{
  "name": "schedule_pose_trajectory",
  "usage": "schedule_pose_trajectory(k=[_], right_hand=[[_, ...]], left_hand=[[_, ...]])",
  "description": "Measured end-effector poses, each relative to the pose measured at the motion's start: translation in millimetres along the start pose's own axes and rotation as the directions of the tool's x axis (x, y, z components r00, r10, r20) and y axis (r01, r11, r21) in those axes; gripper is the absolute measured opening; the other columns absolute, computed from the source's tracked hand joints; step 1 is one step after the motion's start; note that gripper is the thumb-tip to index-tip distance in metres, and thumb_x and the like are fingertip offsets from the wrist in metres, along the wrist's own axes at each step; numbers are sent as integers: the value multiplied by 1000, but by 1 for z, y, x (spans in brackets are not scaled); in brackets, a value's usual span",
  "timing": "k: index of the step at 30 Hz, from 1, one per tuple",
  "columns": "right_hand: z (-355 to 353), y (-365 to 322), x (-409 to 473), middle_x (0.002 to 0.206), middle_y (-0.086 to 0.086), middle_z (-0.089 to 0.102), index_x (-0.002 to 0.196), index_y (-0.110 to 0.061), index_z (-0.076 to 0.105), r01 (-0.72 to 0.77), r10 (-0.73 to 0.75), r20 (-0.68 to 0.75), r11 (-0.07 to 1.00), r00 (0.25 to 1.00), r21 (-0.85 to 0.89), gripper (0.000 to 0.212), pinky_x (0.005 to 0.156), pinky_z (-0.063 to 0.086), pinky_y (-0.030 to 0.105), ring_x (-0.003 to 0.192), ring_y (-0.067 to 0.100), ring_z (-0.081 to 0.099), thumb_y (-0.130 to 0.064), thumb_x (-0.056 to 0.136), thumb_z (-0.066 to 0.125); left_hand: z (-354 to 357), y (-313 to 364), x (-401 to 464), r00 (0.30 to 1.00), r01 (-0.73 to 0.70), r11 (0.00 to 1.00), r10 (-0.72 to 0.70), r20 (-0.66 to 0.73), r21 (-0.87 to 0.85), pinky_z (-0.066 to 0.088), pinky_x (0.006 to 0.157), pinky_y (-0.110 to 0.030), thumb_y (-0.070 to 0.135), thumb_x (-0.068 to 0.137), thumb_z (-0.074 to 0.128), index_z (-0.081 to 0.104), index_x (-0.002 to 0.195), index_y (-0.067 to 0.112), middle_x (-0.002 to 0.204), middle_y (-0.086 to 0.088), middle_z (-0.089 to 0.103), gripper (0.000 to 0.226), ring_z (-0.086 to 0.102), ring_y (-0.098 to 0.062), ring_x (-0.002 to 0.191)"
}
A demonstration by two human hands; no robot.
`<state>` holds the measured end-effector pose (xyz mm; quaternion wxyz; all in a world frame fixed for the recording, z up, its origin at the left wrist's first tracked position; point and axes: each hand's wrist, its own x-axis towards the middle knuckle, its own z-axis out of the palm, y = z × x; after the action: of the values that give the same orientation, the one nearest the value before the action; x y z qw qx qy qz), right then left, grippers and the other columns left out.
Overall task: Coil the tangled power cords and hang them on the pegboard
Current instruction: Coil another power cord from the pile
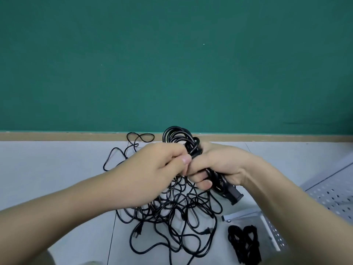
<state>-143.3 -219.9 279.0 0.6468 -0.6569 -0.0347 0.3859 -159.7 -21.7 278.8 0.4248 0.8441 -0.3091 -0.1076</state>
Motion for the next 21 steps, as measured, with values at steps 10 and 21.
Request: schedule_pose_trajectory(k=[10, 21], right_hand=[[3, -14, -31, 58, -2, 39, 75, -11, 58, 145, -171, 251, 982, 953, 121, 21, 43, 40, 16, 45, 5, 39, 8, 82, 63], [39, 4, -14, 59, 13, 51, 72, -1, 53, 48, 111, 208, 770, 972, -636, 22, 47, 40, 22, 48, 21, 47, 10, 87, 64]], left_hand=[[-24, -24, -3, 954, 78, 978, -17, 299, -193, 21, 52, -44, 73, 87, 54, 73, 74, 22, 59, -18, 27, 56, 21, -36, 55], [-27, -56, -3, 796, 178, 958, -274, 541, 223, 49, 51, -19, 33, 96, 72, 81, 94, 14, 44, 11, 56, 22, 50, -8, 55]])
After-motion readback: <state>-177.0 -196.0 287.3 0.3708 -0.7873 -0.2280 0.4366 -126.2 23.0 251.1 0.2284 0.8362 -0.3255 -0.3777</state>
